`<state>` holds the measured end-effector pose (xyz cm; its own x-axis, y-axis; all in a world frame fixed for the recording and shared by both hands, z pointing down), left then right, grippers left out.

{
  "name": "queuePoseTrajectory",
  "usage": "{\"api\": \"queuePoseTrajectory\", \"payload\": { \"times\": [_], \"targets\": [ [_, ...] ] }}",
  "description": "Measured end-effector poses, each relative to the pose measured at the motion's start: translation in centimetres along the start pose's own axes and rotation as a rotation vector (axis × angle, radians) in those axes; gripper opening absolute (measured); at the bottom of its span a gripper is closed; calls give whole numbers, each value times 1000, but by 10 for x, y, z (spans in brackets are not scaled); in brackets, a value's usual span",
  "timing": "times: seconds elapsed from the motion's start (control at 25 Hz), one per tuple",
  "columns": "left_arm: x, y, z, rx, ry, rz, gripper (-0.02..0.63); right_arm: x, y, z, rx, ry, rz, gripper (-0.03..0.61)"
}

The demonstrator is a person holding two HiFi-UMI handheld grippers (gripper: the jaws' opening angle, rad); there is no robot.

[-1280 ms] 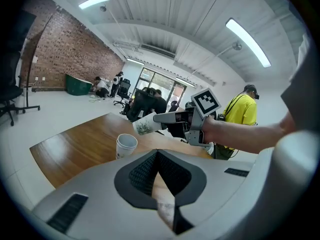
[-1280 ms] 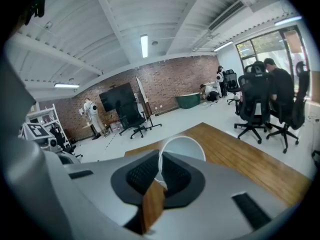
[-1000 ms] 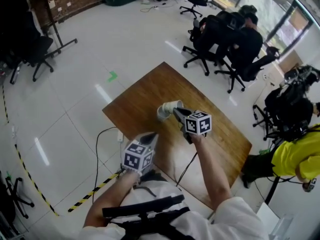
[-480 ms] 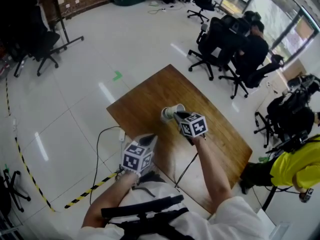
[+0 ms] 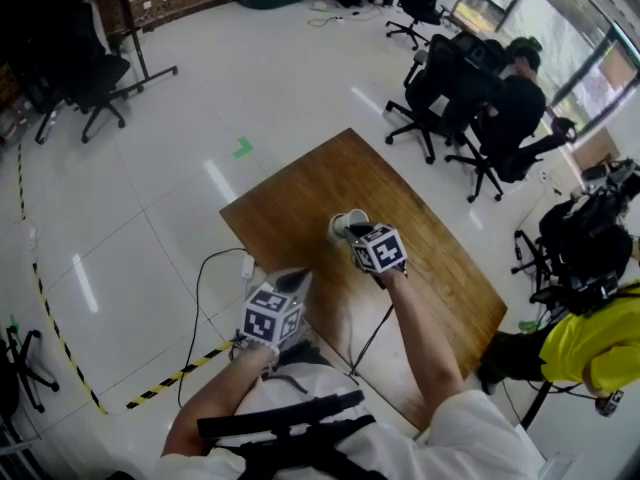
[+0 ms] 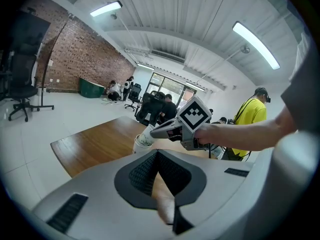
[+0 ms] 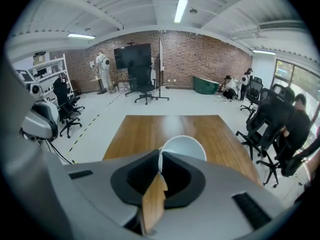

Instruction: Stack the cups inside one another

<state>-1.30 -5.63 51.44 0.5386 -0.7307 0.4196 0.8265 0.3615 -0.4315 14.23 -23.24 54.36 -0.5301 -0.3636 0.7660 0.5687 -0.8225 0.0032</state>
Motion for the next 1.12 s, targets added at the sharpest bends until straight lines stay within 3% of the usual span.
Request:
{"api": "queuePoseTrajectory", "payload": {
  "times": [0.64, 0.88, 1.0, 1.08, 1.12],
  "targets": [
    [0, -8, 1, 0, -16, -14, -9, 39, -11, 1, -57, -54, 37, 60],
    [-4, -13, 0, 3, -22, 1, -9, 20, -15, -7, 10, 27, 22, 101],
    [-8, -18, -3, -1, -15, 8, -9, -4, -11, -10, 105, 120, 30, 101],
    [-9, -19, -6, 5, -8, 19, -9, -28, -8, -12, 190, 213, 25, 98],
    [-10, -19, -9, 10, -5, 27, -9, -42, -7, -12, 234, 268, 25, 45]
  ]
}}
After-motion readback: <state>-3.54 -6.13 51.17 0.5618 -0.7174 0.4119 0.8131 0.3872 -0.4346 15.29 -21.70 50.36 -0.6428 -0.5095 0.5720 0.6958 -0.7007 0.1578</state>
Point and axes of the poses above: the fingertips, and each gripper's own axes: x forward along the fingers, y to its right, z out of its underside, the point moved 9 cm from there along -x, backward along the fingers
